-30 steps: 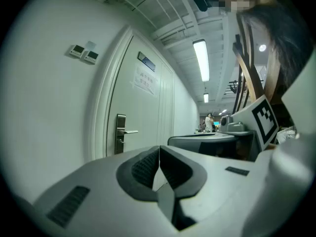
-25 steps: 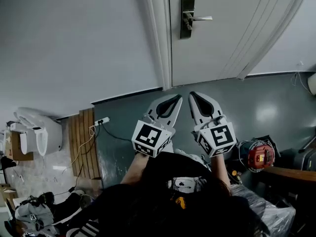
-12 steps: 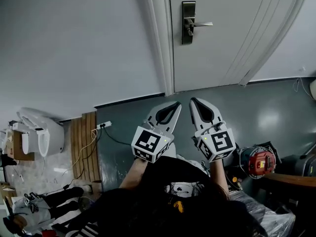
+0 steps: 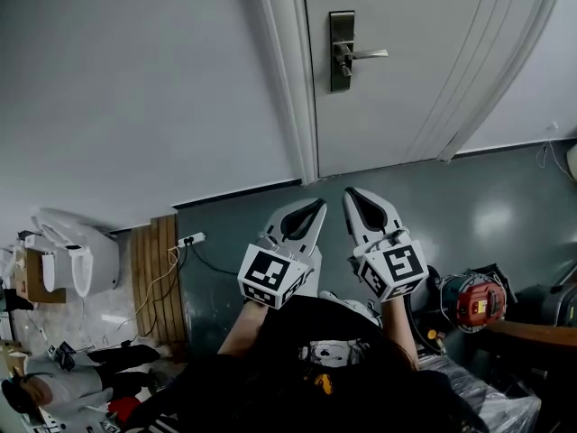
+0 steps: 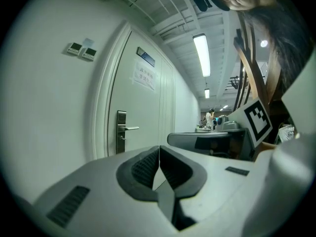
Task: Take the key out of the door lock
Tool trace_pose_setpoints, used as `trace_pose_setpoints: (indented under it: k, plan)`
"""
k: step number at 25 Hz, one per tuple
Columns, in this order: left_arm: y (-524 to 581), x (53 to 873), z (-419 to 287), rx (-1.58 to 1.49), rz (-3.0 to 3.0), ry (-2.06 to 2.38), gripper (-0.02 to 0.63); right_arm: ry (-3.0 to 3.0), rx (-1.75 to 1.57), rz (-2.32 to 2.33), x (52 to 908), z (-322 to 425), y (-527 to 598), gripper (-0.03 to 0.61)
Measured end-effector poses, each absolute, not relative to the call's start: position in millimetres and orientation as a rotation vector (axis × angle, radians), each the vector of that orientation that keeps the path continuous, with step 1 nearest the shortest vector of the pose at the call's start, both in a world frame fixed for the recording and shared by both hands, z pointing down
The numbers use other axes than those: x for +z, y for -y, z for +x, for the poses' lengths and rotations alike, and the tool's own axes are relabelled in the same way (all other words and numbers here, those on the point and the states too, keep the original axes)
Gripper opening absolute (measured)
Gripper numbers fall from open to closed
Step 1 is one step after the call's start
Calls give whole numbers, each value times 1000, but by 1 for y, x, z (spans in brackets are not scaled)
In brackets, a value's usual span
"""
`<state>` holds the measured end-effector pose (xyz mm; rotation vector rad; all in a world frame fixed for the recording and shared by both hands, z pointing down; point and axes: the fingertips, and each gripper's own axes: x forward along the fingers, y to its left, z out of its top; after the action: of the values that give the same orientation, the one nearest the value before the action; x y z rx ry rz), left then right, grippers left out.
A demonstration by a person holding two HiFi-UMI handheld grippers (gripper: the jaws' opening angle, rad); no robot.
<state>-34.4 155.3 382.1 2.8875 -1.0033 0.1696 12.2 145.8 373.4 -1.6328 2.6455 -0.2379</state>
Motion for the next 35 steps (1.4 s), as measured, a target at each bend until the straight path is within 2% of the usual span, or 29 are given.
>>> trace_pose_setpoints:
  k: [20, 35]
  plan:
    - [35, 396, -23, 219, 2923, 849, 9, -2602, -382, -1714, 394, 13, 40, 5]
    - [136, 399, -11, 181, 2946, 689, 9, -2525, -436, -1859, 399, 24, 130, 5]
